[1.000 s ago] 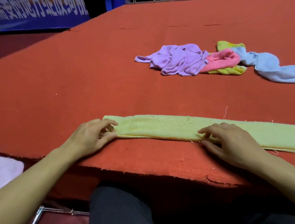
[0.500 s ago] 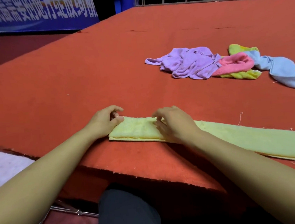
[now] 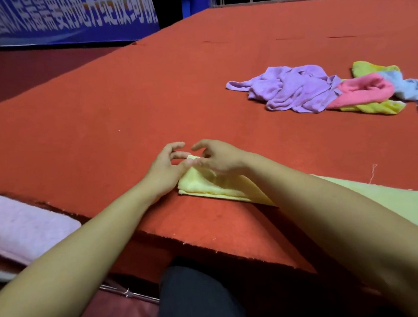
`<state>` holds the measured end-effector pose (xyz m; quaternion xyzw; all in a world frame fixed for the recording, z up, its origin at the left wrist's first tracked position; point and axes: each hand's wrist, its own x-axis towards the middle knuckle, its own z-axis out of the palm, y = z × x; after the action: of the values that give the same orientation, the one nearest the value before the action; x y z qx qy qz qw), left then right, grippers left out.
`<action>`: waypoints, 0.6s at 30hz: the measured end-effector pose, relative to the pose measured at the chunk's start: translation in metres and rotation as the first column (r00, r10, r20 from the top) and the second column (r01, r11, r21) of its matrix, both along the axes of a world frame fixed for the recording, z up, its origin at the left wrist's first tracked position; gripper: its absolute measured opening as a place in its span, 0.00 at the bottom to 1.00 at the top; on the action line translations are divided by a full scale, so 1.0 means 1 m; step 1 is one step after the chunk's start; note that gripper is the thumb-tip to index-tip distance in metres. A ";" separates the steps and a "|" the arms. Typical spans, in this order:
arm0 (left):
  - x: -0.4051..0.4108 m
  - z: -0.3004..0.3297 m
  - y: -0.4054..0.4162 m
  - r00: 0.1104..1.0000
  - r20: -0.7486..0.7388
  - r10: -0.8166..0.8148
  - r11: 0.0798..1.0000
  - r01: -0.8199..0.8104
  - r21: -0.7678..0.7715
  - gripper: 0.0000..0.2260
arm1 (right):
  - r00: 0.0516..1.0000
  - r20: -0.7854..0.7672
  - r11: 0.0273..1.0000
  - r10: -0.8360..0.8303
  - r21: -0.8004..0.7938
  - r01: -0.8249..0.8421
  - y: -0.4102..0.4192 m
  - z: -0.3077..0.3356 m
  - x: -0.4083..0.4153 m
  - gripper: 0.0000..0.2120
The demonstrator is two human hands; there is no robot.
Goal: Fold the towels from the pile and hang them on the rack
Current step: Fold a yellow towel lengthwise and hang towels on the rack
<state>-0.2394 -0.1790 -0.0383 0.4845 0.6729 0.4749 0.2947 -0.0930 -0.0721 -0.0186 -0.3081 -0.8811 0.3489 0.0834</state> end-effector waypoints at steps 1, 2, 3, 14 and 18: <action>0.000 0.000 -0.003 1.000 -0.003 0.014 1.000 -0.014 -0.007 0.23 | 1.000 -0.017 1.000 0.020 -0.007 -0.020 -0.001 0.002 -0.005 0.26; 0.000 -0.002 -0.007 1.000 -0.006 0.022 1.000 -0.022 -0.013 0.24 | 0.998 -0.043 0.999 0.038 -0.016 -0.038 -0.001 0.002 -0.009 0.25; 0.000 -0.003 -0.011 0.999 -0.021 0.025 0.999 -0.026 -0.024 0.25 | 0.996 -0.071 0.998 0.049 -0.028 -0.051 0.000 0.001 -0.012 0.23; -0.008 0.010 -0.039 0.996 0.035 0.088 0.991 -0.084 -0.101 0.27 | 0.972 -0.235 0.988 -0.022 -0.153 -0.014 -0.002 0.002 -0.015 0.20; -0.021 0.011 -0.044 0.990 0.045 0.132 0.964 -0.118 -0.238 0.26 | 0.983 -0.184 0.999 0.000 -0.036 -0.006 -0.012 -0.005 -0.028 0.22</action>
<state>-0.2607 -0.2232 -0.0272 0.3881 0.7444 0.4240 0.3397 -0.1214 -0.0839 -0.0240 -0.2747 -0.8637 0.3917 0.1584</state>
